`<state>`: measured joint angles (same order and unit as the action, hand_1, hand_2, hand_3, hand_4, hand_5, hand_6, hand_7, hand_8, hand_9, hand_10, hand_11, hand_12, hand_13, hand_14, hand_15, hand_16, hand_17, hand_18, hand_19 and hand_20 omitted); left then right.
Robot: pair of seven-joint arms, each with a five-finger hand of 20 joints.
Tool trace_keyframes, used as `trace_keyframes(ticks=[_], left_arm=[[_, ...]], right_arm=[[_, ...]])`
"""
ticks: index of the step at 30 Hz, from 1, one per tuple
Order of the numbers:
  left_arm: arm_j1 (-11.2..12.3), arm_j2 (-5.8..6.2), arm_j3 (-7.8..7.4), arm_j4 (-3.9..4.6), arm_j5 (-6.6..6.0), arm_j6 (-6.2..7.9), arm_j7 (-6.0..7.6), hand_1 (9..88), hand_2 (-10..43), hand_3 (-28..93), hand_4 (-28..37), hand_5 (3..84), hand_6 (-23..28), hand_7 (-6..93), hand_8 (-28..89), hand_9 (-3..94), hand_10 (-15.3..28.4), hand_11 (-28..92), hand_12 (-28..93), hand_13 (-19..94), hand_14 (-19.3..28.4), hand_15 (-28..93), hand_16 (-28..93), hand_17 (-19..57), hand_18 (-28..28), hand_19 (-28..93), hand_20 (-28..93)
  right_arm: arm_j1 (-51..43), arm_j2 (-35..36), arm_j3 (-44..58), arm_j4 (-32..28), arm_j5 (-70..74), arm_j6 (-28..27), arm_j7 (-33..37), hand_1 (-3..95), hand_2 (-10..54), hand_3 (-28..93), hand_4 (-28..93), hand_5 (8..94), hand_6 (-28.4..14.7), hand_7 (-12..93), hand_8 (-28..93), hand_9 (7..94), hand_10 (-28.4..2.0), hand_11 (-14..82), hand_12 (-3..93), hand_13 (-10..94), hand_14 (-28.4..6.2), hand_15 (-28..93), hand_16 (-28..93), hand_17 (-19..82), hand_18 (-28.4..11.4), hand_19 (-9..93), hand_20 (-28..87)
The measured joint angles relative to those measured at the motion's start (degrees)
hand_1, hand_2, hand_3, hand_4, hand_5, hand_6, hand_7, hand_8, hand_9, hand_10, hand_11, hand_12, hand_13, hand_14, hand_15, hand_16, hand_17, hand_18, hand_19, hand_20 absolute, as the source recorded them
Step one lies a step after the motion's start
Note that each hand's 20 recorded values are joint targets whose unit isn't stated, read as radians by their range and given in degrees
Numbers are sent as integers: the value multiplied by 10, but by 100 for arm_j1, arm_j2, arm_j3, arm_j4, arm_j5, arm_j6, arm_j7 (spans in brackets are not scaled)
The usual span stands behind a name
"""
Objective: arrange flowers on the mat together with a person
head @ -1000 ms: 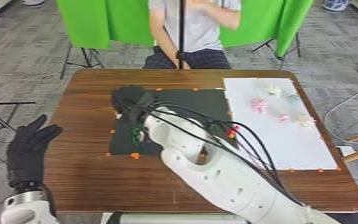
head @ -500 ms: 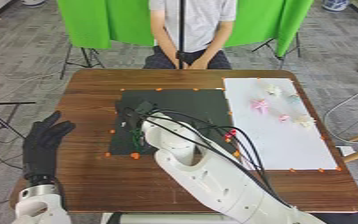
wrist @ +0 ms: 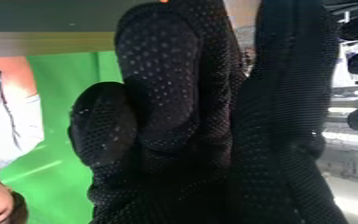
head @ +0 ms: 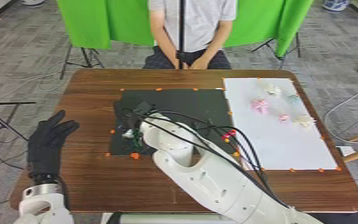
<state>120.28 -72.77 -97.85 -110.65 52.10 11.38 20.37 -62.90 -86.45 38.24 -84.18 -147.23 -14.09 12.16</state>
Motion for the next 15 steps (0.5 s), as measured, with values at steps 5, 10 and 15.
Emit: trace_keyframes(ticks=[5,10,15], left_arm=[[-2,-4,0,0,5,-3,-6,196,-3,690,-264,498,34,137,-51,524,158,233,164,435,187,255,13,123,123,95,217],[18,-19,-14,-16,11,-3,-3,200,-7,688,-260,499,35,137,-51,524,158,233,164,435,187,256,14,122,123,95,217],[120,-63,-95,-109,60,-4,-5,201,-11,689,-257,499,34,137,-51,523,158,233,164,435,186,256,14,122,123,95,217]], right_arm=[[0,-1,12,0,-159,-60,-36,798,-95,-283,463,699,11,168,-24,887,-98,178,320,937,-13,443,217,683,-66,854,283],[-6,26,43,-59,-162,-54,-60,783,-95,-283,484,694,9,172,-86,878,-99,189,307,937,-14,434,222,680,-68,856,277],[-10,404,92,-838,719,248,1,429,-95,586,-127,670,-1,158,-82,820,-124,211,219,923,-36,351,248,643,-81,816,254]])
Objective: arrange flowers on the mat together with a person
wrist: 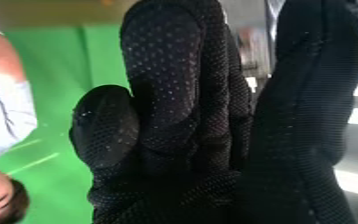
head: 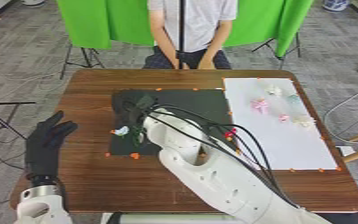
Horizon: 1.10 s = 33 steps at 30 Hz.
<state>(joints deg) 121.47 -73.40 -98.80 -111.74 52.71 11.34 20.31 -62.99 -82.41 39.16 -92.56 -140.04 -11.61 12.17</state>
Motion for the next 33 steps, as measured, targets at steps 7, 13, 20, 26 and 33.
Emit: trace_keyframes(ticks=[7,13,20,26,33], left_arm=[[146,-46,-96,-106,89,-35,-32,202,-13,688,-255,499,34,137,-51,522,156,232,165,434,186,254,14,122,123,93,217],[233,-54,-129,-169,205,-120,-116,202,-13,687,-253,497,34,138,-51,521,156,231,164,430,187,251,14,116,123,87,213],[300,-76,-144,-264,484,-302,-237,203,-13,685,-252,496,33,137,-51,519,155,230,164,426,186,247,16,112,123,83,210],[363,-114,-129,-349,546,-394,-257,203,-12,683,-251,496,33,137,-51,519,155,229,164,425,185,243,17,111,123,82,208],[372,-133,-120,-386,655,-442,-303,204,-11,681,-249,496,33,137,-50,519,155,229,165,426,186,244,18,110,124,85,208]], right_arm=[[-544,594,1475,-1738,1814,551,-140,242,-92,678,-139,553,-28,111,-67,572,-171,80,170,529,-161,156,216,290,-168,369,297],[-1286,1077,3306,-2311,3462,29,-1408,134,-12,701,-151,382,-19,46,-60,336,-150,18,116,243,-148,36,149,120,-148,74,213],[-2713,1218,5143,-2429,5340,-1114,-2413,65,-4,742,-166,332,-4,40,-63,293,-127,6,91,197,-128,6,118,101,-141,49,188],[-4313,1139,6199,-2655,7021,430,-2951,38,-19,763,-177,329,0,50,-66,303,-128,10,85,206,-111,11,111,113,-135,39,186],[-5699,349,6812,-2804,8169,575,-2884,39,-25,776,-183,346,-1,64,-73,327,-134,21,86,231,-107,33,99,141,-132,25,196]])
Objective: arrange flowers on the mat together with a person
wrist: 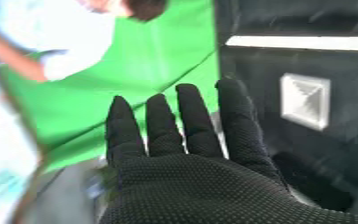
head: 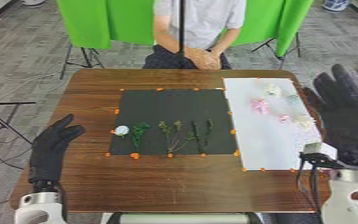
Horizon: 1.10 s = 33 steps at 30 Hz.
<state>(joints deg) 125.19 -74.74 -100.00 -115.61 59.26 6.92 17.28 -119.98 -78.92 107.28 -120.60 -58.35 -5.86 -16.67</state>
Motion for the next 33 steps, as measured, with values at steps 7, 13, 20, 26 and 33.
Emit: trace_keyframes(ticks=[7,13,20,26,33], left_arm=[[-8,-7,10,-9,14,-20,-49,203,-11,681,-247,496,33,137,-51,519,154,227,165,425,185,243,19,110,124,85,207],[-17,-7,24,-6,19,-46,-66,205,-11,681,-248,496,32,136,-51,518,154,227,165,425,185,242,20,108,124,85,206],[-13,-28,25,-6,15,-46,-99,207,-8,678,-246,495,32,136,-51,517,154,226,165,425,185,242,20,106,124,85,205],[-15,-39,25,-6,14,-46,-128,206,-9,679,-244,495,33,136,-51,517,154,226,165,424,184,242,20,105,125,86,204],[-12,-42,25,-9,9,-45,-130,206,-9,679,-245,495,33,136,-51,517,154,226,166,424,185,242,21,104,126,87,203]], right_arm=[[-805,-463,-72,24,-196,73,68,42,-30,781,-184,352,-2,71,-74,336,-135,24,88,247,-106,51,93,150,-134,22,204],[-675,-388,-226,140,-255,305,117,48,-34,782,-186,356,-2,75,-76,339,-136,25,90,250,-105,60,84,154,-133,21,208],[-446,-350,-344,165,-280,431,156,50,-39,785,-185,361,-3,79,-76,343,-137,26,92,256,-104,69,77,157,-135,24,212],[-542,-434,-207,148,-293,211,123,56,-45,787,-184,362,-3,82,-77,347,-139,27,95,269,-106,81,75,160,-136,24,212],[-822,-580,42,102,-275,-63,31,59,-48,788,-186,365,-5,82,-77,348,-139,28,98,275,-108,87,73,161,-137,25,214]])
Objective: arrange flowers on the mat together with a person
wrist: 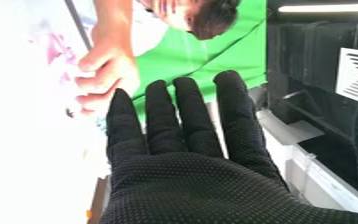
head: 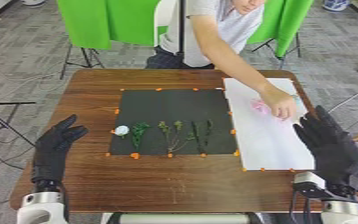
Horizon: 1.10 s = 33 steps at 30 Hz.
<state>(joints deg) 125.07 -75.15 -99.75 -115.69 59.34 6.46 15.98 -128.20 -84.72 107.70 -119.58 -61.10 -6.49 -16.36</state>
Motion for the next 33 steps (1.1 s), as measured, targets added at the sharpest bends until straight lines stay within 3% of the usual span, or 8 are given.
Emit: trace_keyframes(ticks=[11,19,33], left_arm=[[18,-9,-4,-10,-19,1,4,205,-10,681,-245,495,33,136,-51,518,154,226,165,424,184,242,20,103,126,88,202],[11,-9,-6,-9,-25,1,3,205,-9,681,-244,495,33,136,-51,517,154,226,165,423,185,242,20,102,126,88,201],[2,-5,-17,-8,-30,1,0,205,-10,680,-242,495,32,136,-51,516,154,225,165,423,185,241,20,102,127,89,201]], right_arm=[[-37,-29,-23,5,4,54,-17,63,-50,788,-187,370,-4,87,-77,350,-138,28,100,279,-107,93,70,164,-137,27,215],[256,127,-412,70,-7,599,88,64,-49,786,-186,376,-4,91,-79,352,-139,28,102,281,-107,95,69,165,-137,26,216],[396,187,-436,81,-21,595,105,67,-52,788,-186,379,-4,93,-79,351,-139,28,103,282,-105,97,67,166,-137,27,218]])
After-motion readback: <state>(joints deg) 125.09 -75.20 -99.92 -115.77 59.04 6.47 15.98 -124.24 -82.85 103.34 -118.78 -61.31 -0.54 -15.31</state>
